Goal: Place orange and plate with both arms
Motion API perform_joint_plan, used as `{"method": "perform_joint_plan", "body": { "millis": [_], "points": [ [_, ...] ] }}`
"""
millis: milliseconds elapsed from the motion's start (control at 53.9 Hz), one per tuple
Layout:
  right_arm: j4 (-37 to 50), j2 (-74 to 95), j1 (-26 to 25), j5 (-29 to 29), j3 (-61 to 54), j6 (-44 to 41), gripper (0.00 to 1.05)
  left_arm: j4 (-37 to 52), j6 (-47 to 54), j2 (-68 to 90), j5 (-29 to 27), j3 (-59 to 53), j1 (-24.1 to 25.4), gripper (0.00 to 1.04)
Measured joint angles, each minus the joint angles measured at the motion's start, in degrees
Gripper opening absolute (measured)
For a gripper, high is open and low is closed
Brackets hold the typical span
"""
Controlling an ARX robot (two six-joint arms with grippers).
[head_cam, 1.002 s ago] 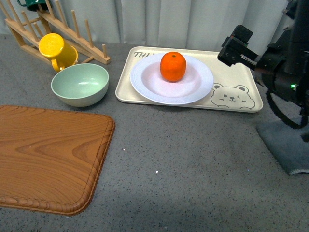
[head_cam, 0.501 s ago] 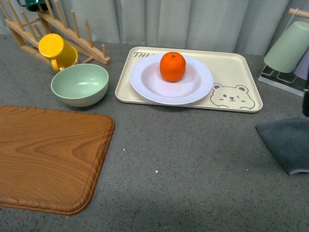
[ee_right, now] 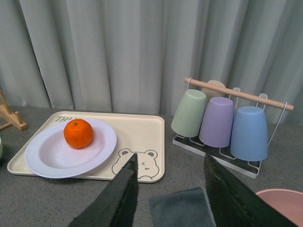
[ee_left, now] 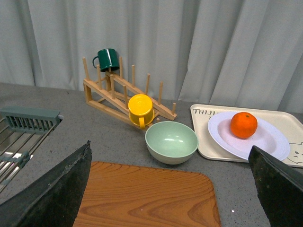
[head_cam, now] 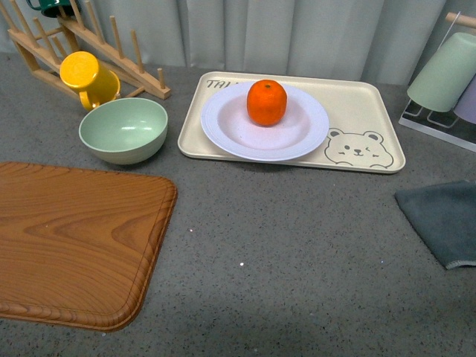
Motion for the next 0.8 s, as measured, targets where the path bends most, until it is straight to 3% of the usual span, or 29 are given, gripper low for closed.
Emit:
{"method": "perform_joint_plan", "body": {
  "millis": [186, 297, 353, 427, 798],
  "points": [
    [-8.68, -9.46, -4.72, -4.50, -0.15, 0.37, 0.01, 0.00, 0.00, 0.02, 0.00, 0.00, 0.00, 0.98],
    [-12.59, -13.64, -6.67, -6.69, -0.17, 0.57, 0.01, 0.00, 0.00, 0.02, 0.00, 0.00, 0.00, 0.98],
    [-14.99, -16.00, -10.60, -11.80, -0.20, 0.55, 0.01, 0.00, 0.00, 0.02, 0.00, 0.00, 0.00, 0.98],
    [-16.74, -18.03, -12.87, -12.41, -0.17, 0.59, 0.01, 0.00, 0.00, 0.02, 0.00, 0.00, 0.00, 0.98],
    [-24.28, -25.70, -13.35, -12.98, -0.17, 0.57, 0.01, 0.00, 0.00, 0.02, 0.00, 0.00, 0.00, 0.98]
  ]
}}
